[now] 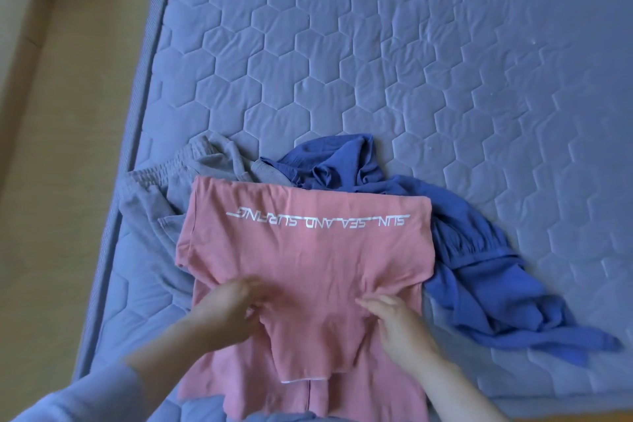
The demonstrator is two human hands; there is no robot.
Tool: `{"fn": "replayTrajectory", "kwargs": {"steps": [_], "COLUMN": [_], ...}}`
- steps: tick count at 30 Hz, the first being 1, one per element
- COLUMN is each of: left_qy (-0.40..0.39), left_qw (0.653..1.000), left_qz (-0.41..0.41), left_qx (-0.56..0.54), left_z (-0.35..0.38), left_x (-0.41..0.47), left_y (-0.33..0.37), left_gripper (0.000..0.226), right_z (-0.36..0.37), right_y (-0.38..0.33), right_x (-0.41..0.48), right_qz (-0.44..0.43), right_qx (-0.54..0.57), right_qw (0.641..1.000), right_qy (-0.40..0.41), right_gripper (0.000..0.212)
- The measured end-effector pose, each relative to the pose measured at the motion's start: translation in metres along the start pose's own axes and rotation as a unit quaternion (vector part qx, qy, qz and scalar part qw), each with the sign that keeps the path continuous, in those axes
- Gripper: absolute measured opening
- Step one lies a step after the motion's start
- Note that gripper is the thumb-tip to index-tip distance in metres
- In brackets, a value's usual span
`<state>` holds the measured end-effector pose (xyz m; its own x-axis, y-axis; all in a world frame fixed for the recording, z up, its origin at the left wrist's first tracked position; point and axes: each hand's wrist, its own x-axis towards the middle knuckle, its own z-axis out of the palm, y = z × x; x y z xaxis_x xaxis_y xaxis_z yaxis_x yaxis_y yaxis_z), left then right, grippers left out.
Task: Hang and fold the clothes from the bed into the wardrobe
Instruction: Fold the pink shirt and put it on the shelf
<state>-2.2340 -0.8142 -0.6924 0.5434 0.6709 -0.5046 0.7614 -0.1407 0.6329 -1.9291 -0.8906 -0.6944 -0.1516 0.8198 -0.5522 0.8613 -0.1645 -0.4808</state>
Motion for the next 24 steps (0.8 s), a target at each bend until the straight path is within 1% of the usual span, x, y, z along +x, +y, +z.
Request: {"fn": "replayTrajectory", "kwargs": {"steps": [2, 3, 4, 5, 6, 7, 9, 10, 11, 13, 14, 15, 16, 18, 20, 21, 23, 24], "left_qy": [0.149, 0.223, 0.289, 0.339, 0.371, 0.384, 0.368, 0.354, 0.340, 0.313, 0.306, 0.308, 0.313, 0.310, 0.284, 0.273, 0.248, 0.232], "left_qw": [0.988, 0.972, 0.953, 0.932, 0.913, 0.900, 0.891, 0.892, 0.893, 0.893, 0.893, 0.891, 0.887, 0.875, 0.861, 0.852, 0.829, 0.813], "left_qz": [-0.039, -0.063, -0.092, -0.127, -0.164, -0.201, -0.261, -0.277, -0.289, -0.306, -0.307, -0.303, -0.300, -0.298, -0.304, -0.309, -0.325, -0.335], "left_qx": [-0.023, -0.027, -0.027, -0.027, -0.027, -0.032, -0.054, -0.058, -0.066, -0.104, -0.121, -0.140, -0.161, -0.222, -0.292, -0.323, -0.381, -0.416], "left_z": [-0.004, -0.009, -0.015, -0.023, -0.032, -0.042, -0.063, -0.071, -0.078, -0.086, -0.087, -0.087, -0.087, -0.087, -0.091, -0.092, -0.097, -0.099], "left_x": [0.003, 0.005, 0.008, 0.012, 0.016, 0.023, 0.036, 0.043, 0.048, 0.055, 0.057, 0.059, 0.060, 0.062, 0.062, 0.062, 0.064, 0.066], "left_y": [0.000, -0.002, -0.006, -0.010, -0.015, -0.022, -0.034, -0.039, -0.042, -0.045, -0.047, -0.048, -0.051, -0.056, -0.059, -0.059, -0.060, -0.060], "left_gripper": [0.017, 0.014, 0.014, 0.017, 0.023, 0.033, 0.054, 0.059, 0.057, 0.038, 0.038, 0.041, 0.043, 0.044, 0.052, 0.051, 0.040, 0.043], "right_z": [-0.005, -0.009, -0.014, -0.019, -0.024, -0.030, -0.042, -0.048, -0.053, -0.058, -0.059, -0.059, -0.060, -0.061, -0.065, -0.067, -0.072, -0.074], "right_y": [-0.005, -0.009, -0.012, -0.014, -0.015, -0.014, -0.010, -0.007, -0.003, 0.007, 0.013, 0.018, 0.023, 0.031, 0.035, 0.037, 0.040, 0.042], "right_x": [0.003, 0.007, 0.013, 0.019, 0.026, 0.033, 0.045, 0.050, 0.055, 0.061, 0.063, 0.065, 0.068, 0.071, 0.071, 0.071, 0.070, 0.070], "right_qz": [0.022, 0.035, 0.058, 0.091, 0.130, 0.167, 0.222, 0.244, 0.264, 0.302, 0.319, 0.334, 0.344, 0.335, 0.315, 0.313, 0.319, 0.323], "right_qx": [0.029, 0.033, 0.035, 0.039, 0.049, 0.064, 0.106, 0.127, 0.146, 0.182, 0.201, 0.218, 0.231, 0.258, 0.313, 0.342, 0.375, 0.384], "right_qw": [0.996, 0.990, 0.982, 0.970, 0.957, 0.941, 0.915, 0.907, 0.901, 0.892, 0.887, 0.881, 0.877, 0.874, 0.858, 0.848, 0.839, 0.841], "right_qy": [0.085, 0.131, 0.177, 0.220, 0.256, 0.287, 0.319, 0.319, 0.313, 0.284, 0.267, 0.253, 0.243, 0.241, 0.257, 0.258, 0.232, 0.204], "right_gripper": [0.047, 0.040, 0.033, 0.028, 0.029, 0.033, 0.046, 0.053, 0.059, 0.066, 0.066, 0.062, 0.054, 0.035, 0.038, 0.040, 0.036, 0.030]}}
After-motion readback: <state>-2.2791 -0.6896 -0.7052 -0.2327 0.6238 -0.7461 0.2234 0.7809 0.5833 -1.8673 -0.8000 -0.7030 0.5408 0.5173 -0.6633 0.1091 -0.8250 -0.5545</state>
